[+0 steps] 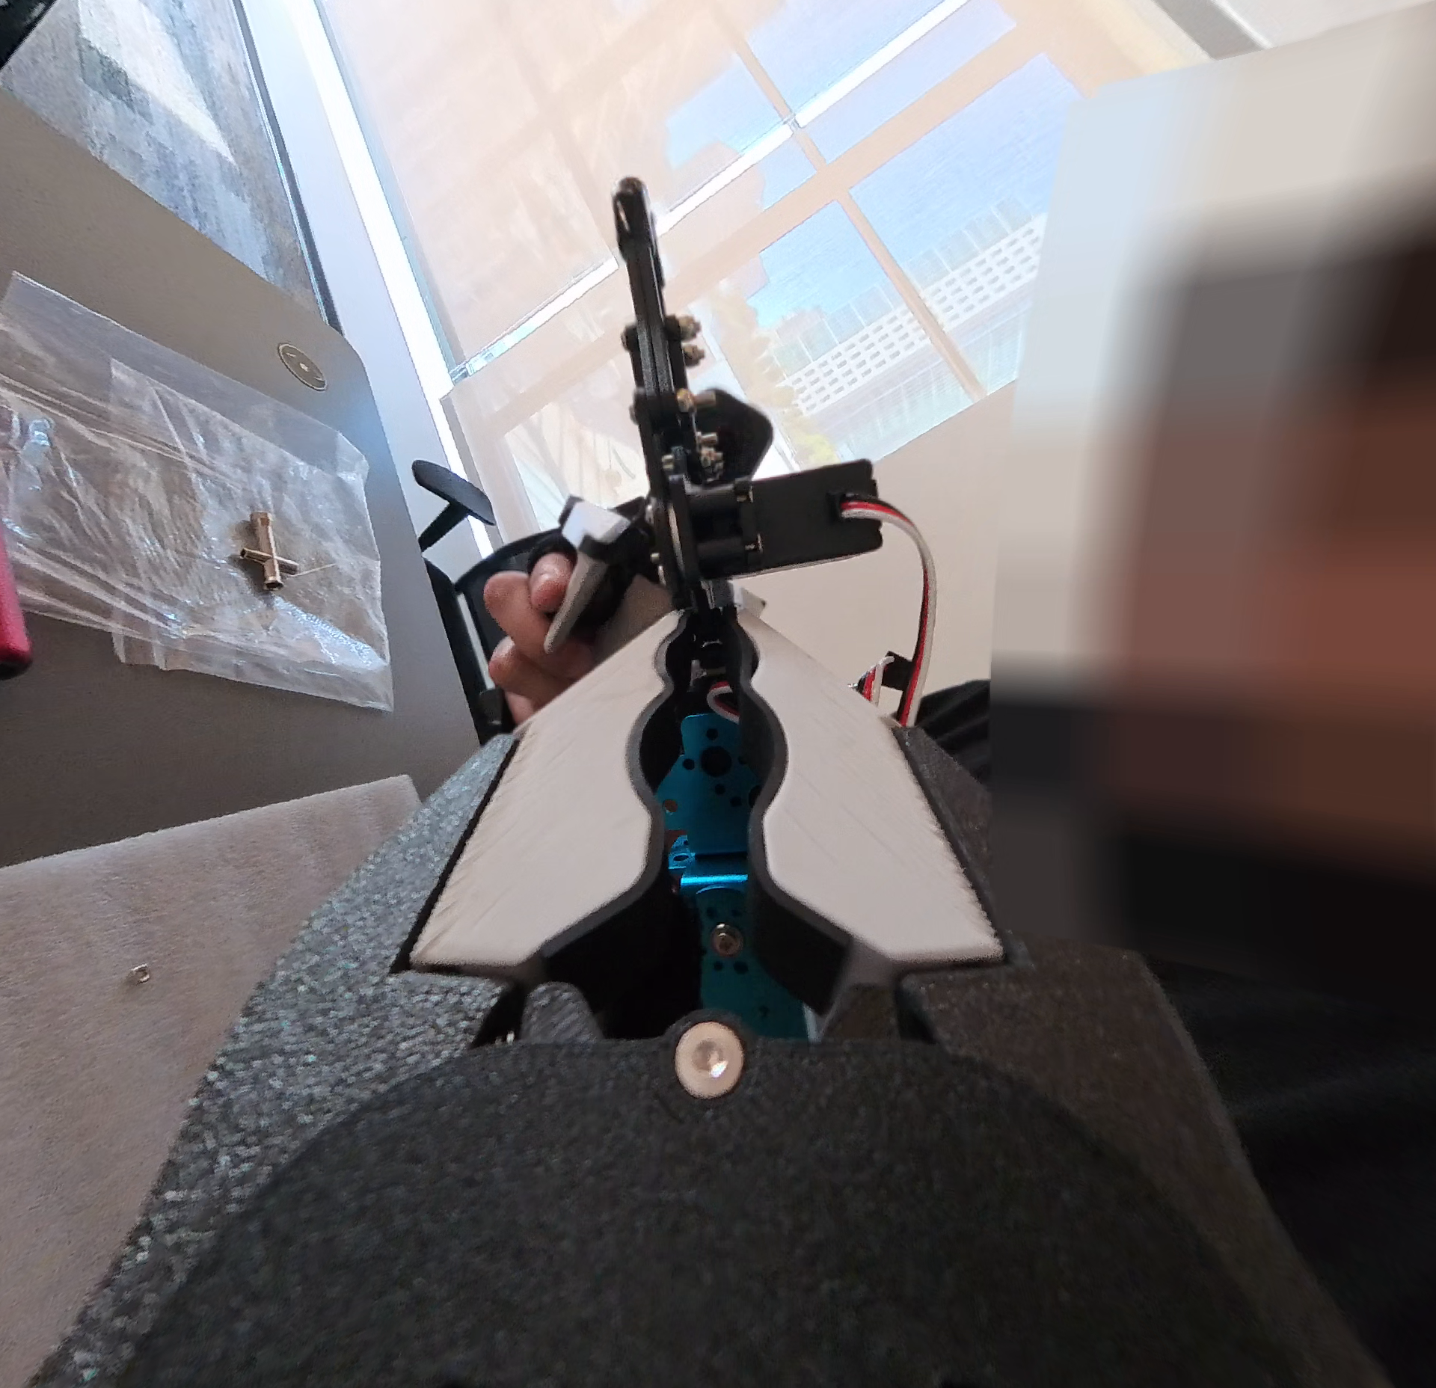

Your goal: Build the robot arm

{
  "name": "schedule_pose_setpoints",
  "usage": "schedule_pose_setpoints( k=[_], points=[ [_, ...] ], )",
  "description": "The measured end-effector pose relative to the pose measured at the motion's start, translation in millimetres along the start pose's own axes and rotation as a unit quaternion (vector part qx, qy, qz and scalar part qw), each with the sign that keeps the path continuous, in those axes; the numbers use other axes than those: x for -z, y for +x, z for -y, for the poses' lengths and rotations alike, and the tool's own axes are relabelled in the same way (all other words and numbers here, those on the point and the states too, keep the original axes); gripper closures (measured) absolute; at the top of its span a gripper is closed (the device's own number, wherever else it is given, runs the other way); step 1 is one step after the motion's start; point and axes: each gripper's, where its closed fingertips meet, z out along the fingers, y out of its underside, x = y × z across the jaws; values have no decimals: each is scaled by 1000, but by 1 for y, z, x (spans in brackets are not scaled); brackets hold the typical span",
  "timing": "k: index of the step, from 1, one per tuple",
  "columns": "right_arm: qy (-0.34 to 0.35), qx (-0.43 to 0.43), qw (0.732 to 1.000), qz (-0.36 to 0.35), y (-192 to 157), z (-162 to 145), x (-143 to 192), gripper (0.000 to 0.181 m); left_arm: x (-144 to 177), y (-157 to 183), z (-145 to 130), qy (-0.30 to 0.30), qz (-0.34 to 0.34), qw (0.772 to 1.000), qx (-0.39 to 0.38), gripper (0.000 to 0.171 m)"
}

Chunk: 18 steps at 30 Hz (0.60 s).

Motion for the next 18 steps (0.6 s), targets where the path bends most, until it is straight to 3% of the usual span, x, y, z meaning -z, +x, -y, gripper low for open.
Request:
schedule_pose_setpoints(
  k=[3,5,10,13,18],
  points=[
    [-58,-2,998,4,1,-1,-11,145,-2,0,-1,-7,-2,1000,2,165],
    [-60,-35,997,28,-4,6,-14,155,-2,0,1,-6,-8,1000,12,165],
    [-79,-41,995,38,-11,7,-18,155,2,6,1,-1,-46,998,42,162],
    [-92,-46,994,36,-12,5,-20,154,9,18,2,14,-66,997,34,135],
    [-100,-43,993,52,-16,5,-19,155,23,30,13,98,-58,993,-5,120]
  ],
)
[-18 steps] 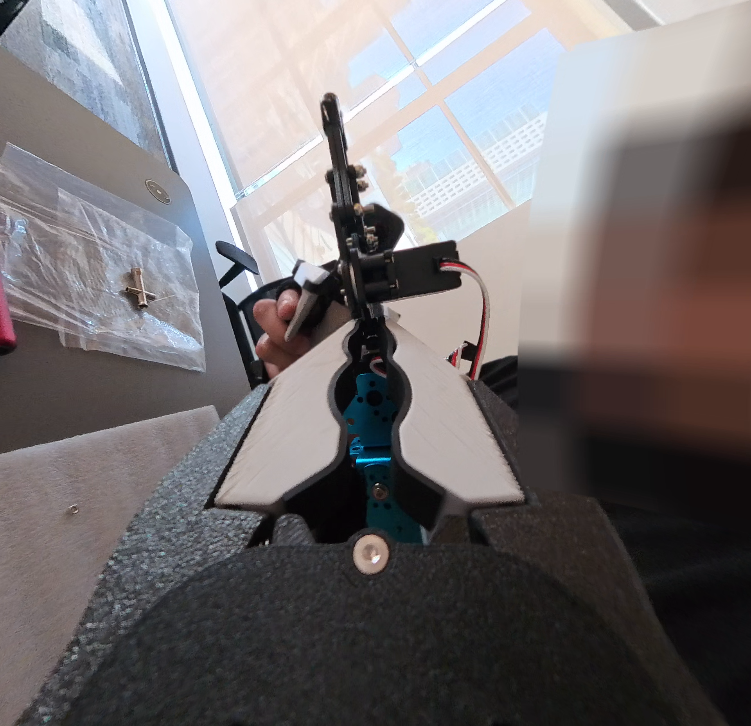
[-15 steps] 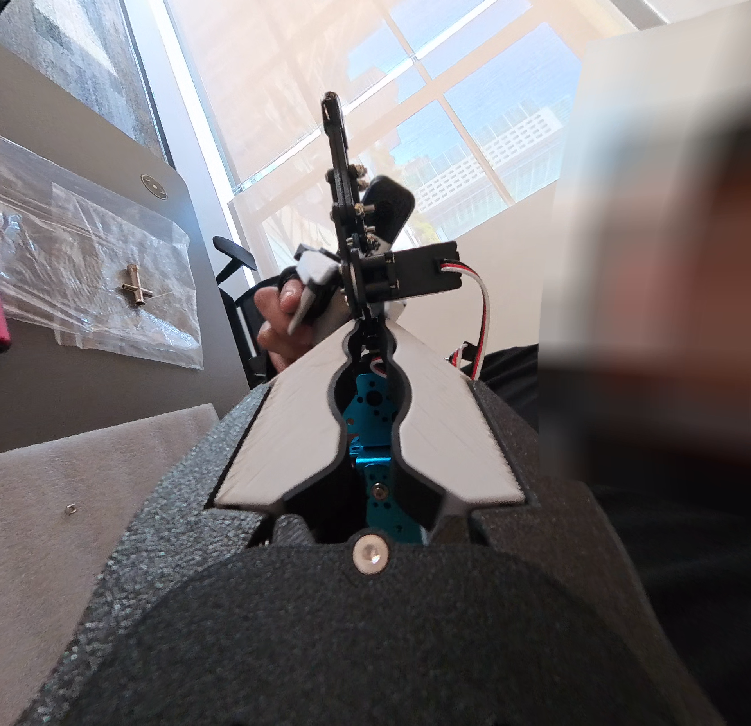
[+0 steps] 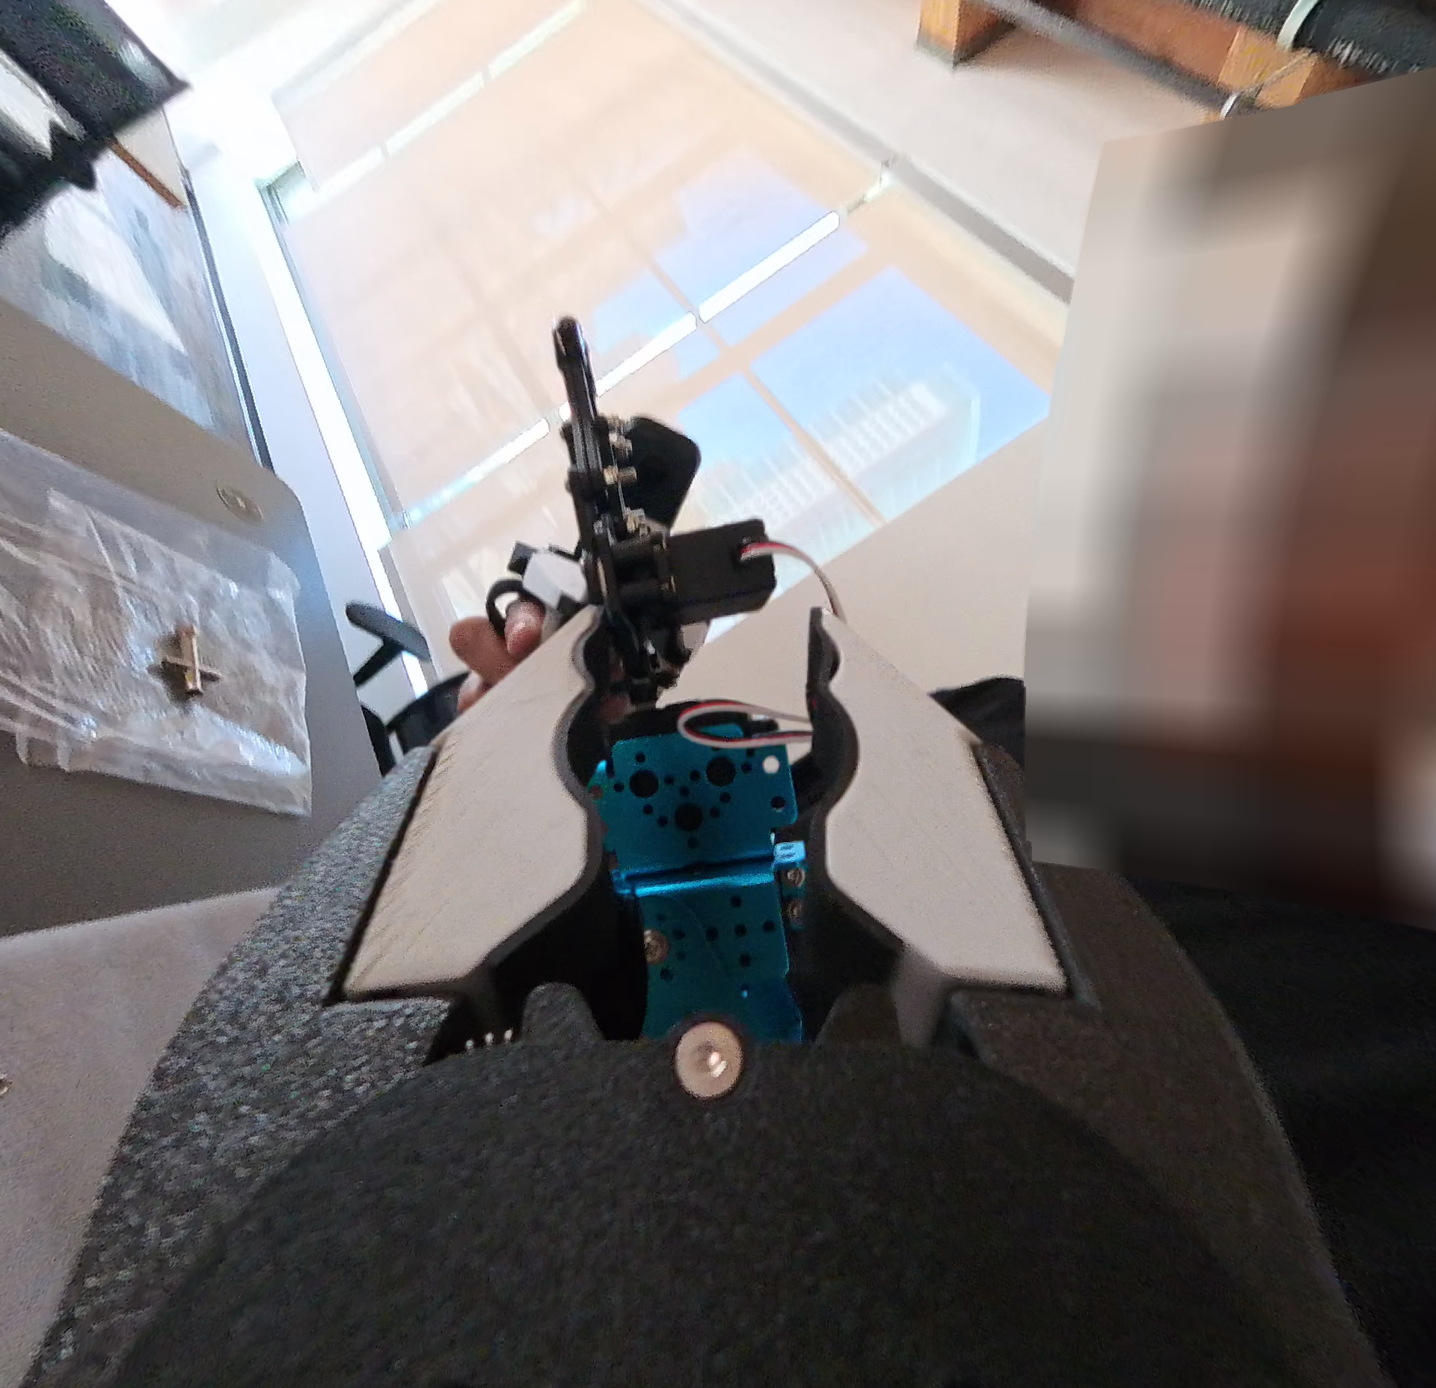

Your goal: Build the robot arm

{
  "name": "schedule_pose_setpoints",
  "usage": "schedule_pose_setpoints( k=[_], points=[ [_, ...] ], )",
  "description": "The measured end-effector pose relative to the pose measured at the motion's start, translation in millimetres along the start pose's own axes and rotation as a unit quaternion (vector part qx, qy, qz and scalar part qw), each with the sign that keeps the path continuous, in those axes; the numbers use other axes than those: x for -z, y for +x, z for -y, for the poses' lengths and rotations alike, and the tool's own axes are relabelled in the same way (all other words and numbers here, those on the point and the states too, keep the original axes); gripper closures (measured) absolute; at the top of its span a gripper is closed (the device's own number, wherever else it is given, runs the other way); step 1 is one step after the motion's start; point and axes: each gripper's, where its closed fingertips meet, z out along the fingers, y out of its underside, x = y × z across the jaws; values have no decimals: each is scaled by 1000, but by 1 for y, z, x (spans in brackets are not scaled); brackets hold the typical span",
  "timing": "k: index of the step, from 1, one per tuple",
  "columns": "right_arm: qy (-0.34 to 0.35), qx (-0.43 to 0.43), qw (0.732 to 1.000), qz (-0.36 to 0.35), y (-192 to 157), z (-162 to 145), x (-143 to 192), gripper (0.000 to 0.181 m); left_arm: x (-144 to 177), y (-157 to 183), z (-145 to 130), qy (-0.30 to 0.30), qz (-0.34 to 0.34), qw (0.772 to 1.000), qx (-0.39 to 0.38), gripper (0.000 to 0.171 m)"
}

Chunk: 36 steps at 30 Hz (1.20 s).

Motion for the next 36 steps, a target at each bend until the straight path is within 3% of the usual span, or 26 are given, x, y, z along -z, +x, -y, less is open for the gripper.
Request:
schedule_pose_setpoints(
  k=[3,6,8,15,22,28,31,33,36],
  points=[
    [7,5,1000,8,-3,1,-1,154,4,5,7,27,5,1000,-4,120],
    [14,12,1000,18,-8,1,-2,154,13,8,3,36,70,994,-70,119],
    [17,18,999,24,-10,2,-1,154,23,9,-1,48,120,986,-106,111],
    [18,18,1000,17,-8,2,-2,154,60,22,-11,104,241,947,-183,108],
    [-10,68,998,9,-20,5,-12,155,41,32,-70,35,377,881,-284,98],
    [-12,52,999,7,-13,4,-8,156,54,29,-90,35,478,819,-316,84],
    [-13,52,999,10,-13,3,-4,156,55,18,-105,6,505,797,-330,81],
    [-15,52,998,11,-13,3,-4,156,49,8,-112,-21,517,785,-341,85],
    [-18,59,998,15,-15,3,-3,155,53,-6,-111,-53,565,739,-363,103]
  ],
)
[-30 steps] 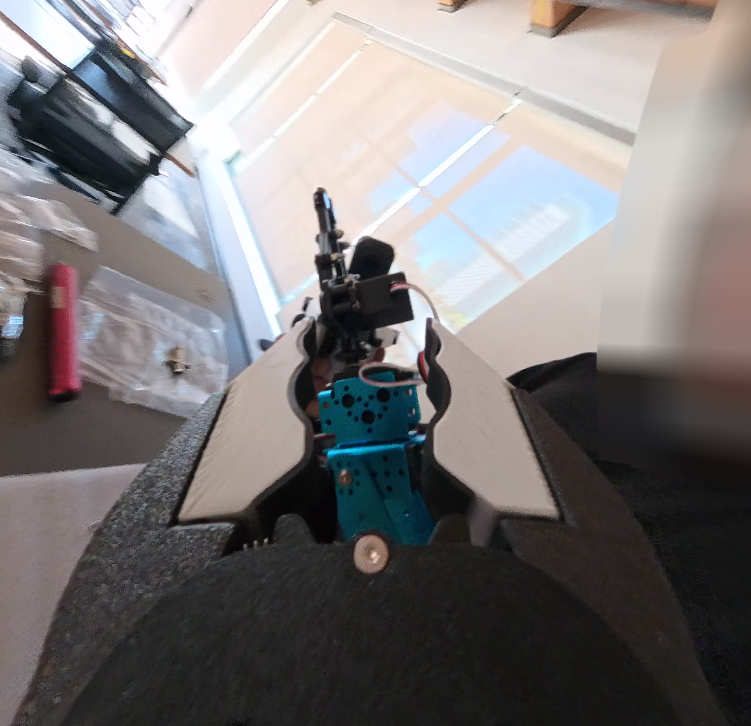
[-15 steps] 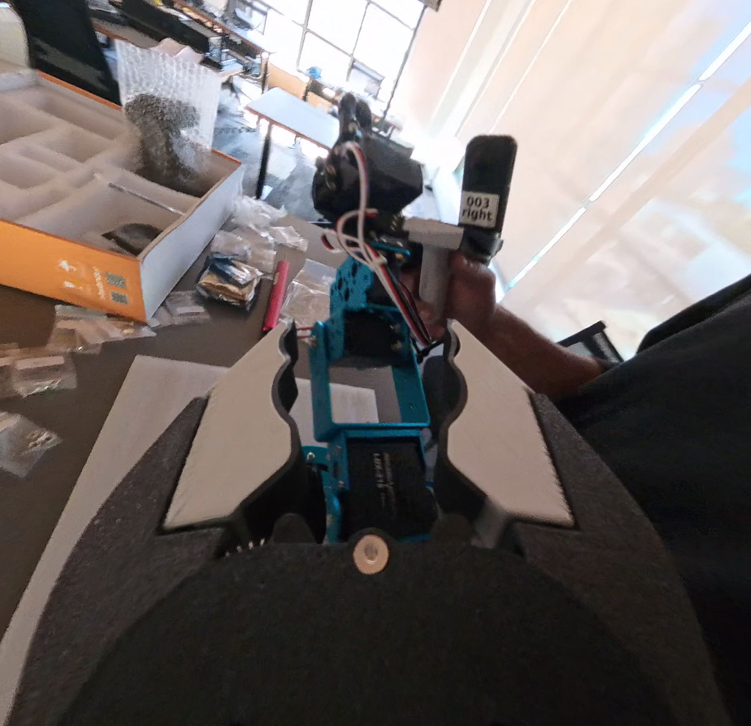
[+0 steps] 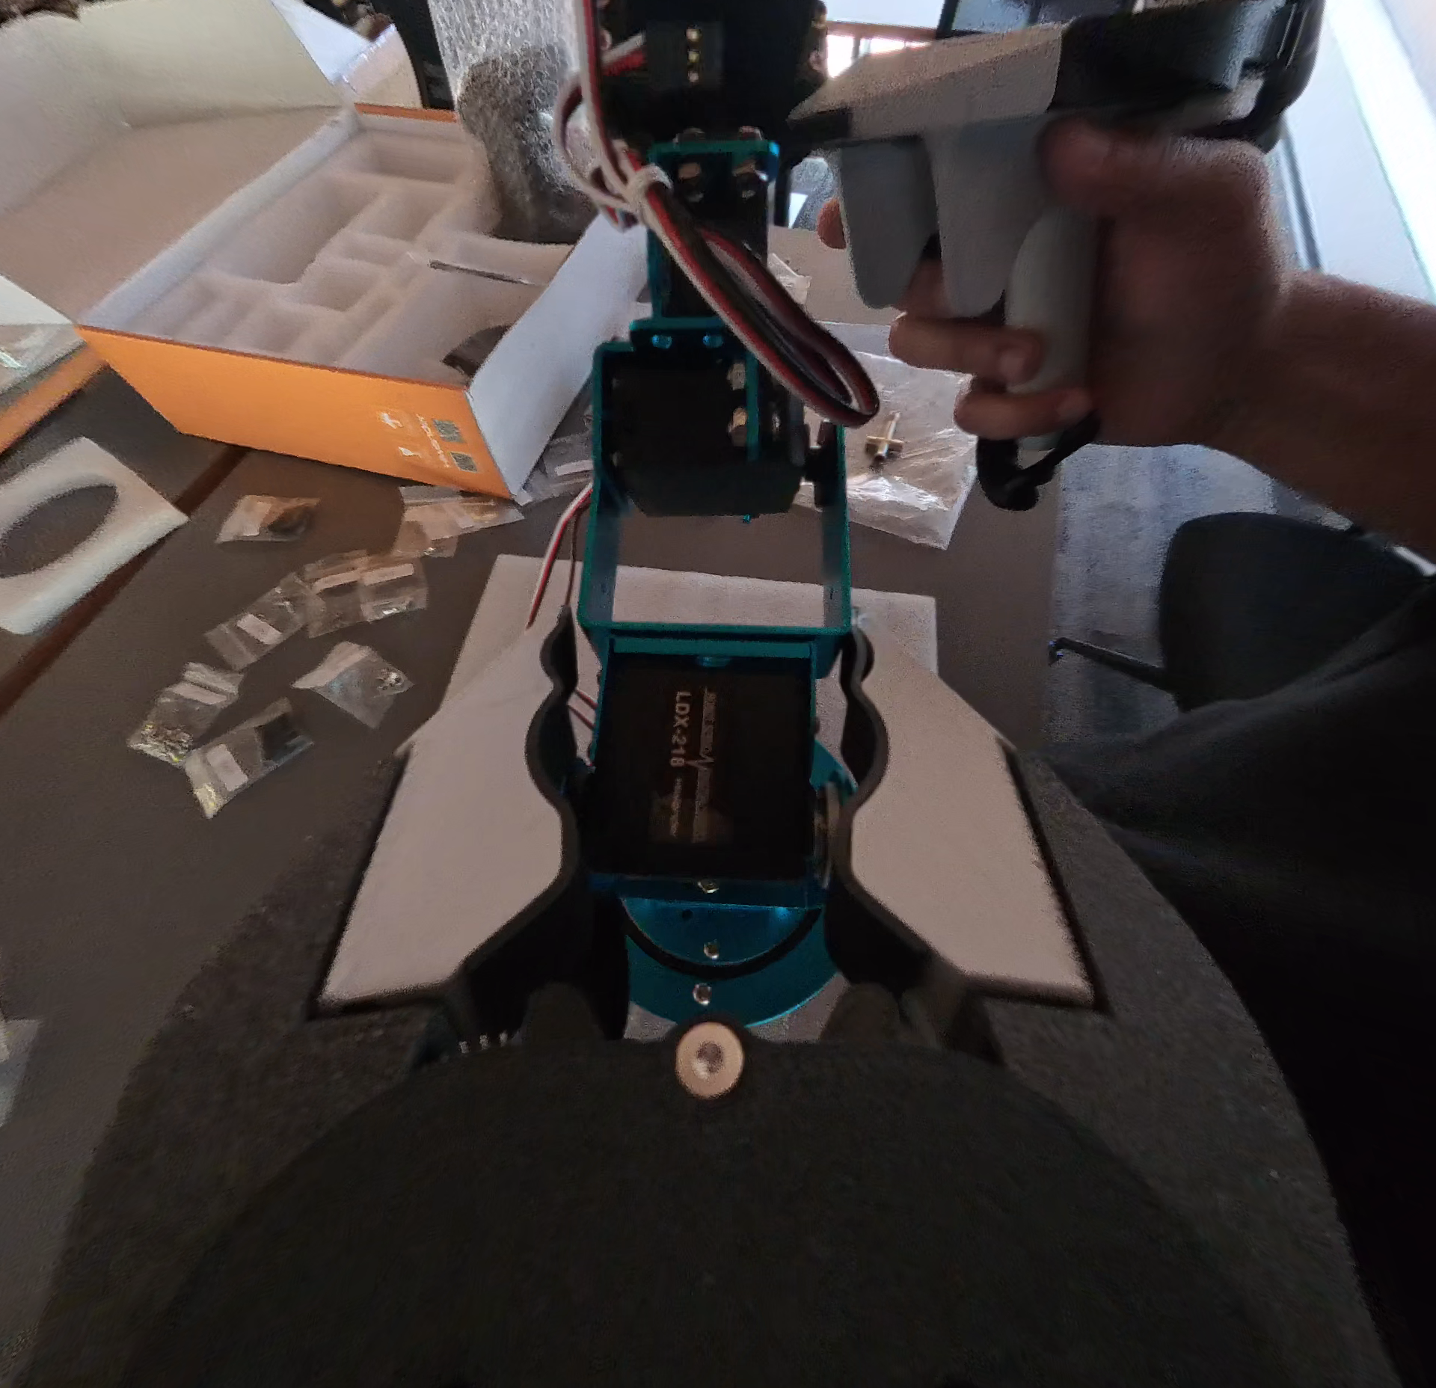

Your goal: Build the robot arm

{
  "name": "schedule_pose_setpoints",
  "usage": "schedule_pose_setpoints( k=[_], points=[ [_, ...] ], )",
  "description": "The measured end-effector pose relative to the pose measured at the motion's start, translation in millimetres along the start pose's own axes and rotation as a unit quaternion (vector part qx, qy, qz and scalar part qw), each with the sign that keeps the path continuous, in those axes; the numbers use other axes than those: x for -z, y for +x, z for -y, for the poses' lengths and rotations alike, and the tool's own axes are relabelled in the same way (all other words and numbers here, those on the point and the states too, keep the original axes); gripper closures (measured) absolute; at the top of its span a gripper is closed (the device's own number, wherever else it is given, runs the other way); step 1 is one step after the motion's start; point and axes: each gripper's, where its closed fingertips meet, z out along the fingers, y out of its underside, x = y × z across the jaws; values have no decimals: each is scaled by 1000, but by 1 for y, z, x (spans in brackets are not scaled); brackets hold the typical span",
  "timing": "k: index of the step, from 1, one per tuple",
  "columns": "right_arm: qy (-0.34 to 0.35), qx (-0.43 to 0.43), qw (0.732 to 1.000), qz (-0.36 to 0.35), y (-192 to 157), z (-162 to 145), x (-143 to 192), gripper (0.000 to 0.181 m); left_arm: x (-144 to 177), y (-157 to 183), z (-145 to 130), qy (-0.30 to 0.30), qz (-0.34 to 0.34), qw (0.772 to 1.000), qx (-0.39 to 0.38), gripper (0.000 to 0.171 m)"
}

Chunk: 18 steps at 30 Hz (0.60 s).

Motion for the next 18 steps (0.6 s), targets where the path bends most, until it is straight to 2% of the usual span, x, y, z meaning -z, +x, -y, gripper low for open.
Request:
schedule_pose_setpoints(
  k=[3,9,10,12,13,15,18],
  points=[
    [-5,13,1000,-4,0,0,1,155,-3,3,-1,2,-1,1000,-21,106],
    [-17,60,998,-1,-9,7,-1,156,-5,6,0,-11,-15,1000,-10,108],
    [-16,61,998,4,-11,8,-2,156,-5,6,2,-11,-16,1000,-7,107],
    [-19,62,998,3,-11,8,-3,156,-3,5,14,13,-20,1000,14,93],
    [-18,64,998,3,-11,9,-3,156,-4,7,15,10,-26,999,22,93],
    [-24,76,997,8,-15,10,-5,156,-11,2,3,-24,-7,1000,3,101],
    [-36,120,992,-7,-20,12,-8,155,-14,1,-4,-36,-3,999,-5,100]
  ],
)
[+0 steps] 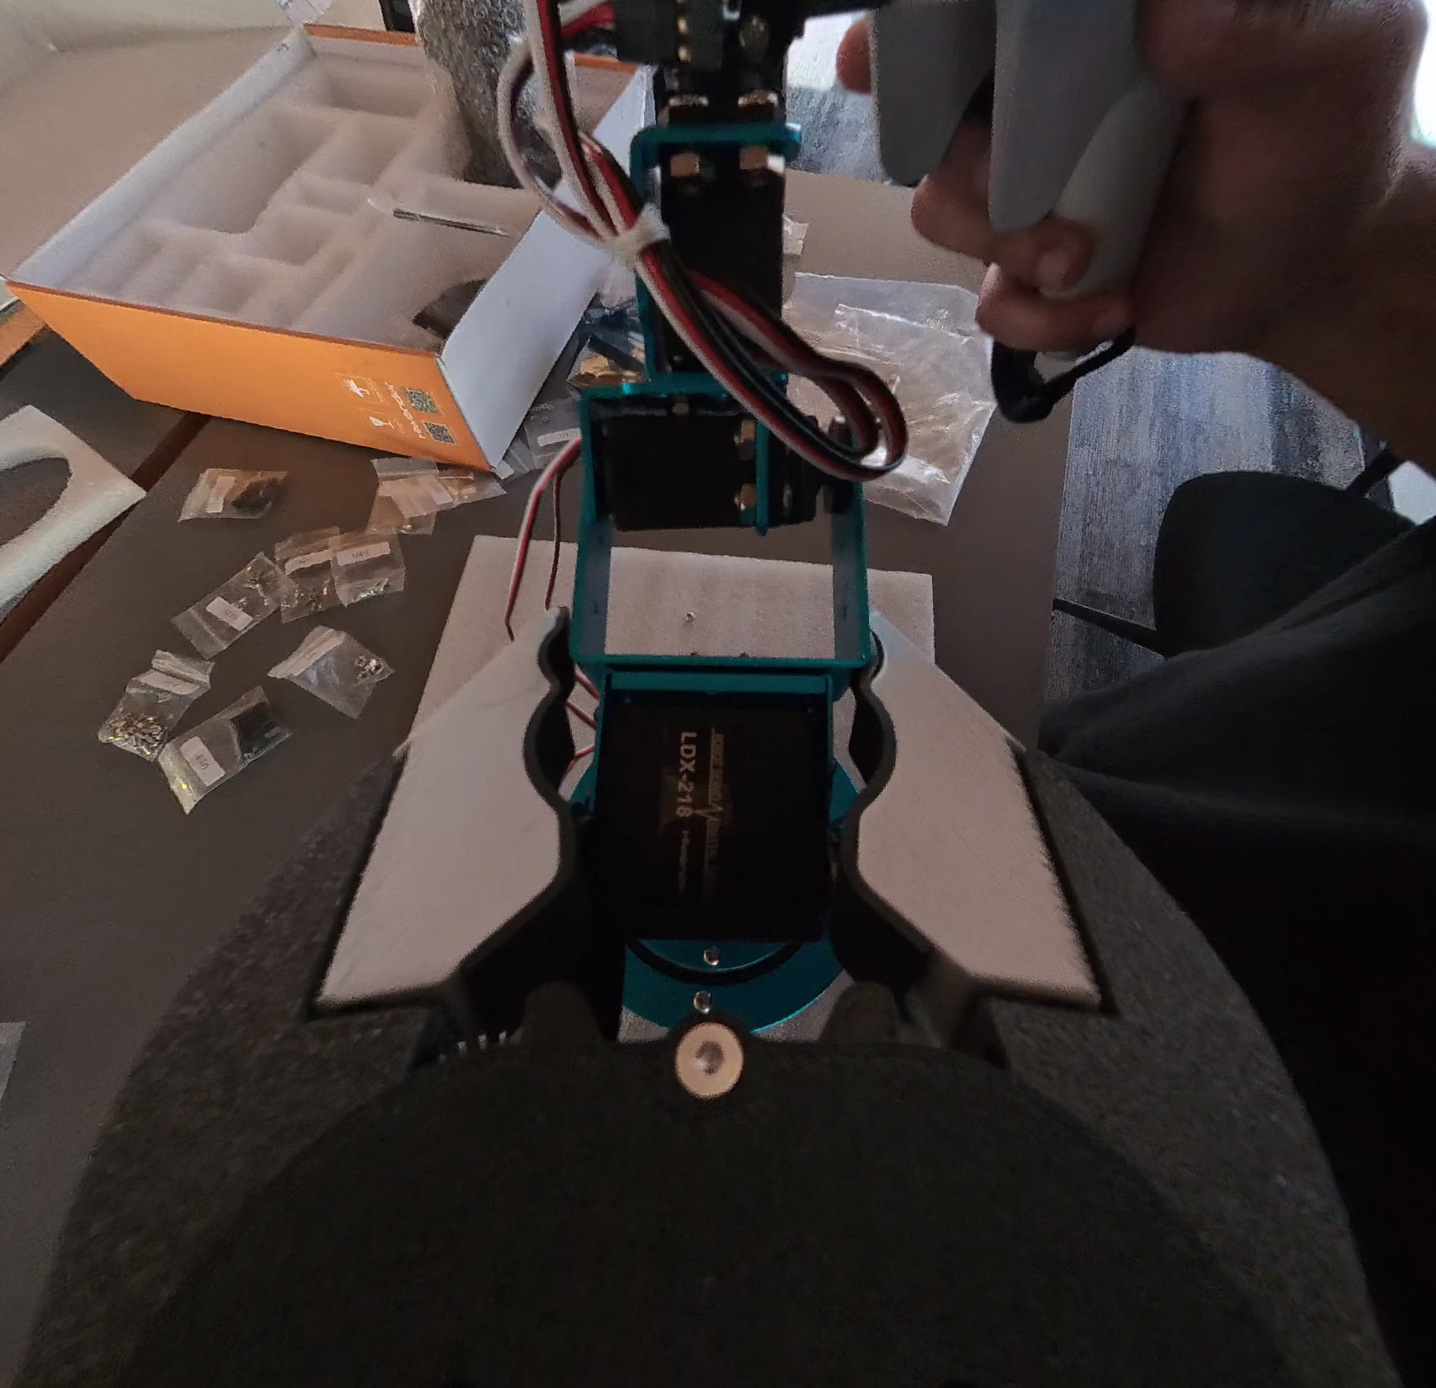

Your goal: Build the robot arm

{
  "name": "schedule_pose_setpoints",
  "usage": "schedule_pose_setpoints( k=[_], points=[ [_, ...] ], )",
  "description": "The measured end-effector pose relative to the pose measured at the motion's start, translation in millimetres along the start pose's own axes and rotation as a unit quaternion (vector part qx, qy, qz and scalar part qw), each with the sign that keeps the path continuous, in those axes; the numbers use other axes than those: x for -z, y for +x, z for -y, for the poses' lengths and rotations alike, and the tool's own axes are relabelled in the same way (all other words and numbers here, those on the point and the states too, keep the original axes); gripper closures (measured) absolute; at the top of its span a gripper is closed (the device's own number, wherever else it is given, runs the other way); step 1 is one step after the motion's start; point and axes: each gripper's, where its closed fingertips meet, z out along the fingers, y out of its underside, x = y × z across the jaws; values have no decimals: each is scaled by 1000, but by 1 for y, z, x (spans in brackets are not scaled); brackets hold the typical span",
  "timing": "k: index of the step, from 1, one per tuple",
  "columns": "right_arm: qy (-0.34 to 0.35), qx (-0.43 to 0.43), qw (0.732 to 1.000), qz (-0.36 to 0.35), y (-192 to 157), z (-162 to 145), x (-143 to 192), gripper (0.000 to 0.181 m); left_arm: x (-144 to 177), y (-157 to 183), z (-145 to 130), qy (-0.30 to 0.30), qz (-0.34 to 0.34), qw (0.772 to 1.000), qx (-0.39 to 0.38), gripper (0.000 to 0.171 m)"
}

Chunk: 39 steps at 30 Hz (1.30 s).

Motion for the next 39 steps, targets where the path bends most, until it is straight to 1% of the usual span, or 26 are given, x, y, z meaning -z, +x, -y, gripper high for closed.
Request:
schedule_pose_setpoints(
  k=[3,6,11,13,14,17,21,24,27,29,30,31,32,33,35,37,39],
  points=[
    [-21,68,997,-10,-11,6,-4,155,1,1,-1,-4,-4,1000,-5,100],
    [-46,144,988,-13,-25,13,-12,156,0,1,0,-1,-2,1000,-3,100],
    [-87,263,961,-19,-48,13,-25,155,-4,1,3,2,2,1000,-2,100],
    [-93,293,951,-24,-53,12,-27,155,-5,1,4,5,4,1000,-5,100],
    [-92,299,950,-29,-54,11,-27,159,-5,1,4,6,5,1000,-5,100],
    [-89,274,958,-11,-60,9,-28,160,-6,0,5,12,15,1000,-3,98],
    [-77,252,965,10,-66,6,-26,161,-4,0,3,13,19,1000,8,87],
    [-68,234,969,31,-70,5,-22,159,2,3,7,29,13,999,26,82],
    [-72,200,975,61,-69,2,-14,154,11,4,7,36,12,999,39,81],
    [-86,167,979,80,-57,-2,-3,155,18,-1,2,27,28,998,41,78],
    [-104,141,981,88,-44,-9,3,155,21,-3,0,26,34,998,45,78],
    [-137,106,980,98,-29,-21,9,154,24,-3,0,28,34,998,50,78],
    [-180,78,975,101,-10,-39,14,152,27,-2,-1,31,35,997,56,78],
    [-220,61,970,86,14,-60,17,150,30,-2,-1,33,37,997,61,78],
    [-302,67,949,66,51,-107,20,149,33,-1,-1,35,37,996,71,78],
    [-359,81,927,76,65,-149,18,150,38,-2,2,41,43,995,82,78],
    [-402,97,906,97,67,-186,13,150,43,-1,6,51,48,993,96,79]
  ],
)
